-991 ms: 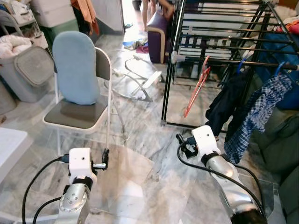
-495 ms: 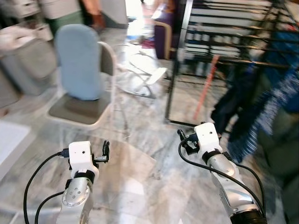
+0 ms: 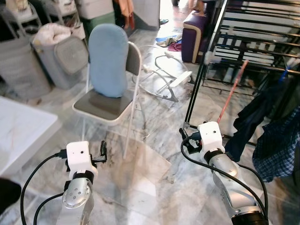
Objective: Hang hanger
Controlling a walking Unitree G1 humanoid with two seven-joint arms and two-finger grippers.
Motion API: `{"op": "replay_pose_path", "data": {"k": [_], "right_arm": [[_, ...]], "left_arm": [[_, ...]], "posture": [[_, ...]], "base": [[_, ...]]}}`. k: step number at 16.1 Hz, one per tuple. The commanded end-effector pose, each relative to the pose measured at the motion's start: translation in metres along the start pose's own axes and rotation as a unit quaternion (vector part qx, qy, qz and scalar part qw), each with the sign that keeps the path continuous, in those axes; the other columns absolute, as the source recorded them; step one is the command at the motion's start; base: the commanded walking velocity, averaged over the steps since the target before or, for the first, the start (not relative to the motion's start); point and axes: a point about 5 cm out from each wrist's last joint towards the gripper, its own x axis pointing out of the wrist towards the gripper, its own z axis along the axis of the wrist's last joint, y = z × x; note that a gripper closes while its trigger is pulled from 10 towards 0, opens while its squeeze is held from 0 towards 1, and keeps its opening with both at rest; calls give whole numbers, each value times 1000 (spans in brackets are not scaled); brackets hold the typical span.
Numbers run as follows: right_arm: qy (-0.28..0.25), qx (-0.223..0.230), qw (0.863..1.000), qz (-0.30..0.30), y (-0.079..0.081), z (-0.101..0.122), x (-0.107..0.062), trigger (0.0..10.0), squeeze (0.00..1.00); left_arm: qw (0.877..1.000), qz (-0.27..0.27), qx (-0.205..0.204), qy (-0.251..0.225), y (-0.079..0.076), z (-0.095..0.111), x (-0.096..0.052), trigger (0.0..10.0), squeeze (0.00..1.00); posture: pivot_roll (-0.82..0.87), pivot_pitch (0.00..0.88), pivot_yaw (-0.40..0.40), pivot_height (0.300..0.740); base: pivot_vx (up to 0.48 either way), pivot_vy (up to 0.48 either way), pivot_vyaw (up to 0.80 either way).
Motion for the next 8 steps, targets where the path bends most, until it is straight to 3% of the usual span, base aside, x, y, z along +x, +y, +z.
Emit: {"op": "replay_pose_path", "data": {"k": [1,8], "right_arm": [[-5,3,1000,1,-1,4,0,10000,0],[-3,7,1000,9,1,6,-2,10000,0]], "left_arm": [[1000,3,2,1,-2,2,1,10000,0],[1000,0,3,6,-5,2,1,10000,0]], "posture": [[-59,0,34,740],[-65,0,36,740]], "base": [[-270,0,0],[-292,0,0]]}}
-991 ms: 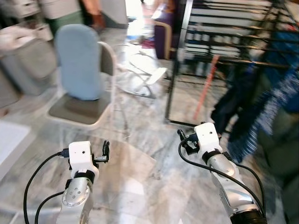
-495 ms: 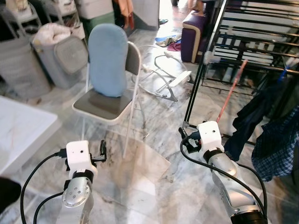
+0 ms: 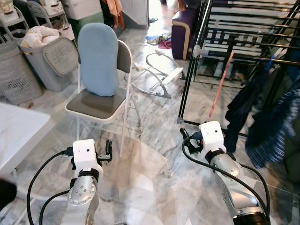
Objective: Hang hanger
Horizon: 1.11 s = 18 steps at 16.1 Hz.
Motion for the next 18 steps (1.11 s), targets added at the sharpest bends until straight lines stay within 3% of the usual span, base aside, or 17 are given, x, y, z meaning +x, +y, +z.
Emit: {"op": "replay_pose_path", "data": {"k": [1,10,14,18], "right_arm": [[-6,3,1000,2,1,4,-2,10000,0],[-4,20,1000,9,2,6,-3,10000,0],[-5,21,1000,13,3,8,-2,10000,0],[-9,22,999,26,8,10,-2,10000,0]], "left_arm": [[1000,6,7,1,3,1,-1,10000,0],[1000,8,11,0,3,4,0,10000,0],[1000,8,12,0,2,4,1,10000,0],[1000,9,10,-5,2,3,0,10000,0]], "posture": [[-64,0,36,740],[-63,0,43,740],[-65,0,40,740],[-66,0,41,740]], "base": [[-292,0,0],[-295,0,0],[-291,0,653],[0,0,781]]}}
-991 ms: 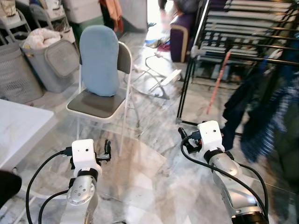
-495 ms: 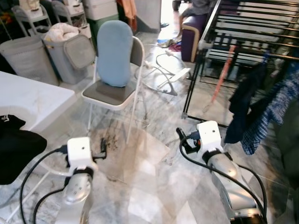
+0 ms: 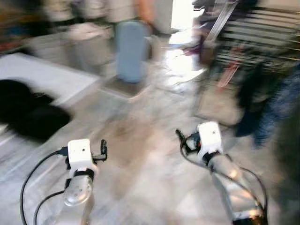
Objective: Hang hanger
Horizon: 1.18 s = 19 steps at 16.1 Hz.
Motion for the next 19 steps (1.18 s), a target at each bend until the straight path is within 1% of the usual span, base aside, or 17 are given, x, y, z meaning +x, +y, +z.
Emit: {"op": "replay_pose_path", "data": {"k": [1,7,10,13,16,19], "right_arm": [[-7,2,1000,9,3,4,0,10000,0],[-10,3,1000,22,7,5,0,10000,0],[-10,4,1000,29,10,6,0,10000,0],[-11,4,999,37,12,6,0,10000,0],[-11,2,999,40,13,6,0,10000,0],[-12,-1,999,44,13,7,-1,10000,0]], "left_arm": [[1000,-1,5,-7,-1,4,2,10000,0],[1000,5,8,-7,0,4,3,10000,0],[1000,25,8,-5,4,4,3,10000,0],[999,46,17,4,9,1,4,10000,0],[999,47,17,2,9,2,5,10000,0],[998,61,10,9,11,1,5,10000,0]], "posture": [[-66,0,41,740],[-65,0,47,740],[-62,0,48,740],[-62,0,48,740],[-62,0,48,740],[-59,5,50,740]], "base": [[0,0,800],[0,0,800],[0,0,800],[0,0,800],[0,0,800],[0,0,800]]}}
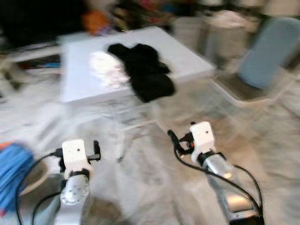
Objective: Hang hanger
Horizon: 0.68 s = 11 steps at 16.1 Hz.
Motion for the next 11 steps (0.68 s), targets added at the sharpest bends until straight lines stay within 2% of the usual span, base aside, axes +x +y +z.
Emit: {"op": "replay_pose_path", "data": {"k": [1,7,9,11], "right_arm": [[-1,1,1000,1,-1,2,-1,10000,0],[-3,-3,1000,6,1,3,1,10000,0],[-4,19,1000,-6,-1,2,-1,10000,0],[-5,19,1000,-7,-1,3,0,10000,0]], "left_arm": [[1000,3,5,4,1,0,1,10000,0],[1000,-9,-3,5,-2,0,1,10000,0],[1000,-13,-12,7,-2,1,1,10000,0],[1000,-12,-10,9,-3,1,1,10000,0]], "posture": [[-59,6,47,740],[-59,6,48,740],[-59,7,50,740],[-60,7,52,740]], "base": [[0,0,800],[0,0,800],[0,0,0],[0,156,0]]}}
